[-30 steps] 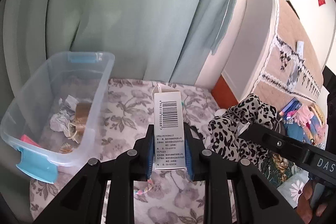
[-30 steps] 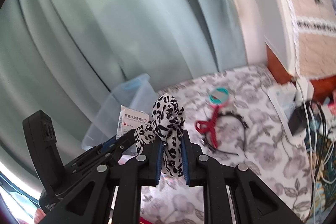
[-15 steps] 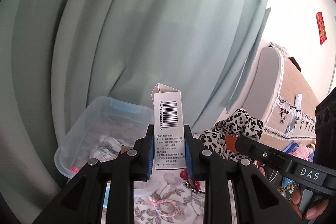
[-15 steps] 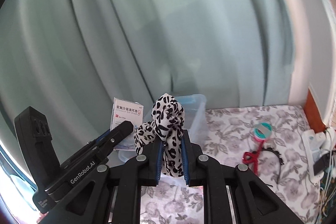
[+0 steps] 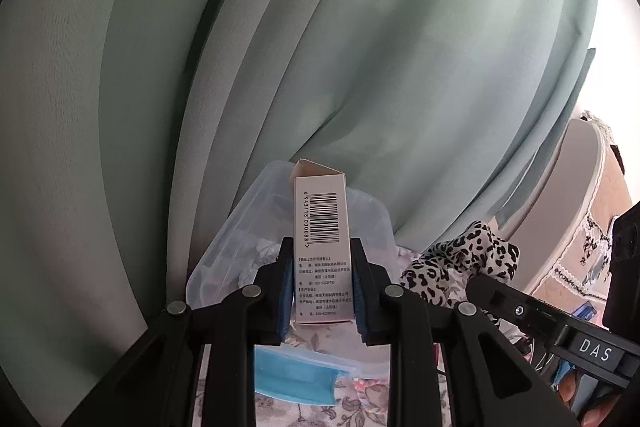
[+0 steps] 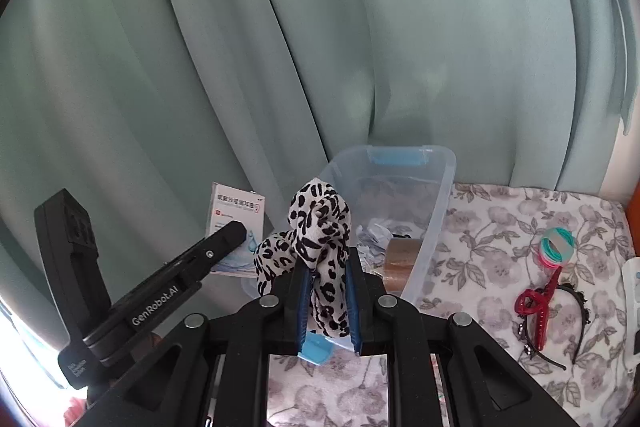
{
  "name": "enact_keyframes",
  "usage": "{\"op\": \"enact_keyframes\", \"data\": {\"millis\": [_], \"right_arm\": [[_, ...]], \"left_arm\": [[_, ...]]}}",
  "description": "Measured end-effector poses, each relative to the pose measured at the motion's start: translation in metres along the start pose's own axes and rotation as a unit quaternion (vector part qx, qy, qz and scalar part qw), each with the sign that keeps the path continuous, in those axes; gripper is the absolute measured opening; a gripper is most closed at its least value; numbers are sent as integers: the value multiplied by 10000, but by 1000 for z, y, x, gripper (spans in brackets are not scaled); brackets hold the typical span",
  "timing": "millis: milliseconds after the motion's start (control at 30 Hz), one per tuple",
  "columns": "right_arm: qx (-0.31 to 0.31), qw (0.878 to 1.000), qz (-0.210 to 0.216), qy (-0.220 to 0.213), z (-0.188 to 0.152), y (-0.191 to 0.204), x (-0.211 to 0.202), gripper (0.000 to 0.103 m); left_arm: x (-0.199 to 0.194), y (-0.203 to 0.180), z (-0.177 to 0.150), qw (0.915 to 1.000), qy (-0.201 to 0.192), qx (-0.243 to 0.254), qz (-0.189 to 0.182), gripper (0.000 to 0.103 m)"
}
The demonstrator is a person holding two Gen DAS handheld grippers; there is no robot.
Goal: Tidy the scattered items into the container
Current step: 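Lower both tools over the box and open them to release scrunchie and medicine box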
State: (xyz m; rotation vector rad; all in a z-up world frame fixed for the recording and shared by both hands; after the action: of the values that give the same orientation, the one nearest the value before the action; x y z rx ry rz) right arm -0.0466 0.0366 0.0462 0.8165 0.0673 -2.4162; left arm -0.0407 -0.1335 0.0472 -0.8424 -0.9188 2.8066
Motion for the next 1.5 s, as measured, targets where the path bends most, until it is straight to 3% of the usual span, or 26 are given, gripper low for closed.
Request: {"op": "enact_keyframes", "data": {"millis": [467,967,1067,1200,1500], "right_arm": [[403,9960,154,786,-32,-27,65,20],[567,9937,251,937,-48,-35,83,20],[557,9935,256,960,-47,-33,84,21],[499,9931,286,1020,-47,-29,84,24],[368,9929,433,1042,-51,-20,75,36]], "left_arm": [[65,18,-13,9974,648,-148,291,26],[78,38,-26,9951,828,-244,486,26],[78,39,-28,9951,852,-276,415,33],[79,32,-30,9951,893,-159,393,57],[71,35,-29,9936,989,-452,296,60]]}}
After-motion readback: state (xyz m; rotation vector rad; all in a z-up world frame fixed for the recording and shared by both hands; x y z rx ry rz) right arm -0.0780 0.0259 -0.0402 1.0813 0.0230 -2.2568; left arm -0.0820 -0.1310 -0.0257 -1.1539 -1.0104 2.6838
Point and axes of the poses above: each gripper's, at about its wrist camera, not at the fingertips, and x roughly the way its jaws point, y to its left, z to its top, the point moved 2 cm from there along x, roughly the way its jaws point, and after that the axes turned 15 degrees about -x, right-handed, at the moved point
